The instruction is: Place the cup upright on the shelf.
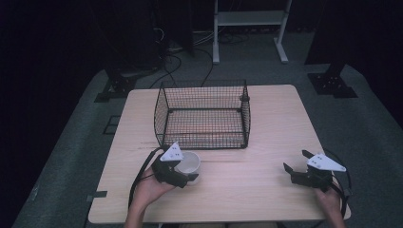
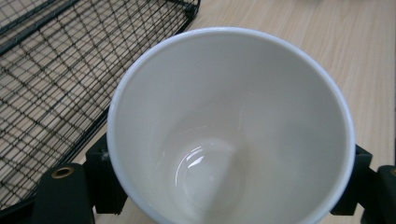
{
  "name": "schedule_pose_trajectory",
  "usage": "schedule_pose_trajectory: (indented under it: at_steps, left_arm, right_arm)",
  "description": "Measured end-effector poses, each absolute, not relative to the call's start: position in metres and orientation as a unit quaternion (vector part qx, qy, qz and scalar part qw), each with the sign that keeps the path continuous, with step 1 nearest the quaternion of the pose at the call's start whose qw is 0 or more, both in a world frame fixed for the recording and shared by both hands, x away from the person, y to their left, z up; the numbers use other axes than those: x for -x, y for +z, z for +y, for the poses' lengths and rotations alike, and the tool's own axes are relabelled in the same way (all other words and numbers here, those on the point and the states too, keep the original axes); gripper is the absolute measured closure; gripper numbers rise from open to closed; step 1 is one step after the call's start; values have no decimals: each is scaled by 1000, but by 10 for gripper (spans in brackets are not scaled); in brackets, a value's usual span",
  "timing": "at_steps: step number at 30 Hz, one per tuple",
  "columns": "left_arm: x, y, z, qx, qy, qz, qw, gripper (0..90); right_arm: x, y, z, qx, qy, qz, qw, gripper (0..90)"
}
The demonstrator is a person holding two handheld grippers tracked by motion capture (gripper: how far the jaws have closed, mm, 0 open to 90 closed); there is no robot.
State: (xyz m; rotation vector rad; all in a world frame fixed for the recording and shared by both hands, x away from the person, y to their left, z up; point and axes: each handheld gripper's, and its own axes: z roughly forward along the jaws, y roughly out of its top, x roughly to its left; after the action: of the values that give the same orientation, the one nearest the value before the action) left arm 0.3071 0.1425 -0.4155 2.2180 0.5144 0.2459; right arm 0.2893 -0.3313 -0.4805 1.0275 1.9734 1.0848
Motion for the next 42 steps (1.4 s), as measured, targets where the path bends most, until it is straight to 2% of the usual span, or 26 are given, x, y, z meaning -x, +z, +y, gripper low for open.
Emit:
schedule_pose_trajectory:
  at_steps: [42]
  left_arm:
    - [-345,-357,106,-896,85,154,407,206]
  right_arm:
    - [-290,-480,-334,-401,419,748,323,131]
